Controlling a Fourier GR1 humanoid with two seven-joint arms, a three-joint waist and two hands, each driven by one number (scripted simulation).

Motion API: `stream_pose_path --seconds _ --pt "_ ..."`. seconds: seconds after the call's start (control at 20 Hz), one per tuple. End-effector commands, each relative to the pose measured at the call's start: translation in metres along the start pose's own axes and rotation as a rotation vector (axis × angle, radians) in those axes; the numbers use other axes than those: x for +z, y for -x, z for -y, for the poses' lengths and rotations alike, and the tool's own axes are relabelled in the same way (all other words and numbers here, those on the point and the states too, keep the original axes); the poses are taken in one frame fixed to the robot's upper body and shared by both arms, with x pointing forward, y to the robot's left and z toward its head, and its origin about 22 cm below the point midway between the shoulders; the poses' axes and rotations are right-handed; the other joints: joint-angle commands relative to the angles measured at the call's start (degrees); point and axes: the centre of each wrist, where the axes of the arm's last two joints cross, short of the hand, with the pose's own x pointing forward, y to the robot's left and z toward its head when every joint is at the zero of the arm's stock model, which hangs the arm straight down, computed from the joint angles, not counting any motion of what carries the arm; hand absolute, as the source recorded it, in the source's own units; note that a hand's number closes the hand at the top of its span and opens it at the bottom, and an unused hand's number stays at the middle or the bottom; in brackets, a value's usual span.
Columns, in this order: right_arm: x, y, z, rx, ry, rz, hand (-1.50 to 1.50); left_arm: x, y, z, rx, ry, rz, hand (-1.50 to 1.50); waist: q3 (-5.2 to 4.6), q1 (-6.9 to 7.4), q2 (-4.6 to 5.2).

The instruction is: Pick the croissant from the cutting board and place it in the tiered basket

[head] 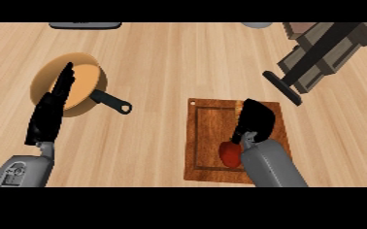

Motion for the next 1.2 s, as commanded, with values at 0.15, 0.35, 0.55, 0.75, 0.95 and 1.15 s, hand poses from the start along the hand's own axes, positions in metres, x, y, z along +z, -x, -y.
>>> stream_pose_path --seconds 0.15,0.35,0.55,0.75,0.95,1.15 --pt "-0.01 -0.008 -0.012 0.223 -0.001 -0.001 1.5 0.012 0.01 0.0 -0.005 0.002 -0.004 0.0 0.32 0.24 0.44" --pt "0.001 -0.016 0.009 0.067 -0.021 0.025 1.5 0.009 -0.001 0.003 0.01 -0.015 -0.016 0.0 0.34 0.0 0.33" --pt "-0.002 -0.037 0.038 -0.063 0.008 0.011 1.5 -0.005 0.005 -0.012 0.002 0.008 0.012 0.0 0.33 0.4 0.56" --pt "-0.001 -0.075 0.134 -0.331 0.046 -0.088 1.5 -0.012 -0.02 0.009 0.004 0.056 0.069 0.0 0.35 4.53 1.59" --pt "0.003 -0.093 0.186 -0.488 0.119 -0.135 1.5 -0.013 -0.025 0.017 0.011 0.081 0.081 0.0 0.24 6.1 2.34" --pt "0.026 -0.104 0.245 -0.649 0.342 -0.125 1.5 -0.015 -0.025 0.017 0.015 0.081 0.073 0.0 0.11 6.15 1.98"
